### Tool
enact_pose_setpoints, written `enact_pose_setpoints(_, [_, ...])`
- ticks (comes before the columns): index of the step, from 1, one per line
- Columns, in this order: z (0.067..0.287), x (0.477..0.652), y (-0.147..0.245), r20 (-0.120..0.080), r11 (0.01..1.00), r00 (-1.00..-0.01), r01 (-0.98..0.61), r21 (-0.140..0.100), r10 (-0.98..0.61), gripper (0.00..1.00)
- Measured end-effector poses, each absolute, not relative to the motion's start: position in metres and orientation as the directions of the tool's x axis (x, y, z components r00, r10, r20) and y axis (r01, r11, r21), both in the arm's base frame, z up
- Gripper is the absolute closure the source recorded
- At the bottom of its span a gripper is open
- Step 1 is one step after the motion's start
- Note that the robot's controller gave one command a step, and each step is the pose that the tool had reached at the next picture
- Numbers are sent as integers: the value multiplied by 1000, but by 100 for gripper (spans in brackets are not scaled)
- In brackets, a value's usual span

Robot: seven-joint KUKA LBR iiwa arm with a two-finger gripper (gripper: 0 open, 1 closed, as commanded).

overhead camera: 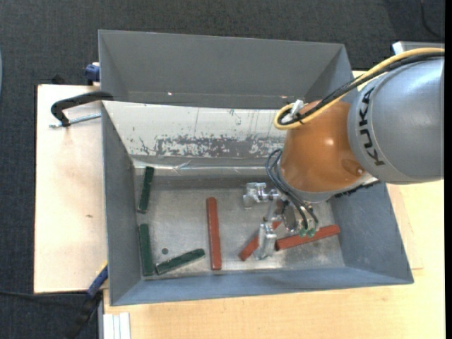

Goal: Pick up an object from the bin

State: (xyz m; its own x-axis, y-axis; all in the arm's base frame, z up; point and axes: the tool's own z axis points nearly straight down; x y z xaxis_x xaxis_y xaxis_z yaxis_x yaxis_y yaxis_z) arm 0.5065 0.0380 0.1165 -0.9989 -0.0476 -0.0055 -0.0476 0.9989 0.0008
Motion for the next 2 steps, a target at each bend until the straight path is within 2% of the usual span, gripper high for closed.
enact_pose_setpoints(1, [70,500,19,0,998,-998,-62,1,-62,100])
enact_pose_setpoints(2, [70,500,19,0,998,-998,-62,1,-62,100])
